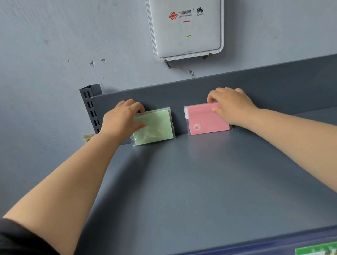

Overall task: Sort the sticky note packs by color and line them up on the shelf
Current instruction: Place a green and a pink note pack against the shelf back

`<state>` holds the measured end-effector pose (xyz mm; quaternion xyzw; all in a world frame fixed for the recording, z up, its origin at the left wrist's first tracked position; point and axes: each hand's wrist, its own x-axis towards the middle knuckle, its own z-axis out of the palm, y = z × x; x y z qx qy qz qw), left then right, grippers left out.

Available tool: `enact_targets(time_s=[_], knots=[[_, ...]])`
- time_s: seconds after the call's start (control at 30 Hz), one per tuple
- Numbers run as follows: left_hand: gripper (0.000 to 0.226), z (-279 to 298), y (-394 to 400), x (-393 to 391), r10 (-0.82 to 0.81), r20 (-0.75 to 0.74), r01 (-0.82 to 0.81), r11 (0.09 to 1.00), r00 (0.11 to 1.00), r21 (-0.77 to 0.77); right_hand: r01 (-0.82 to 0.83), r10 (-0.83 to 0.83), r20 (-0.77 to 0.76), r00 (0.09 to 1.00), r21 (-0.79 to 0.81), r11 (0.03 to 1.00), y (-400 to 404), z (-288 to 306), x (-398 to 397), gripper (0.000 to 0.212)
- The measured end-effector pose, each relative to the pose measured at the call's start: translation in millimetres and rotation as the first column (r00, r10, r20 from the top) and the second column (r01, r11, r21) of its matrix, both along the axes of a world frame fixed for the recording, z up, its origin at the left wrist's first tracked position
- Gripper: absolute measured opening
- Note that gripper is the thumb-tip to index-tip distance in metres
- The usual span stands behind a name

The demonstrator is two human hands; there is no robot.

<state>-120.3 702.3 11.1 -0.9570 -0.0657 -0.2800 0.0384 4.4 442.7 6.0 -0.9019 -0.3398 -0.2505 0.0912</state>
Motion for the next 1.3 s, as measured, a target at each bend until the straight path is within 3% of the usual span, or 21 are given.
enact_targets(time_s=[0.8,1.03,1.2,1.3], knots=[[0.038,4.5,-24.0,4.8,0.093,-0.023,-0.092,0.993,0.995,0.068,0.08,-0.081,0.165,0.983,0.009,0.997,8.6,5.1,1.0,0.028],[0.034,11.8,-51.4,-5.6,0.094,-0.041,-0.091,0.993,0.995,0.069,0.045,-0.043,0.104,0.994,-0.012,0.999,-2.2,12.0,-8.2,0.023],[0.033,11.5,-67.8,-10.5,0.111,-0.059,-0.109,0.993,0.992,0.033,0.023,-0.022,0.01,1.0,-0.161,0.987,-6.8,7.8,-10.9,0.015],[0.031,9.8,-77.3,-6.6,0.085,-0.059,-0.088,0.995,0.995,-0.04,-0.013,0.007,-0.148,0.989,-0.041,0.999,-10.1,12.1,-5.1,0.018]])
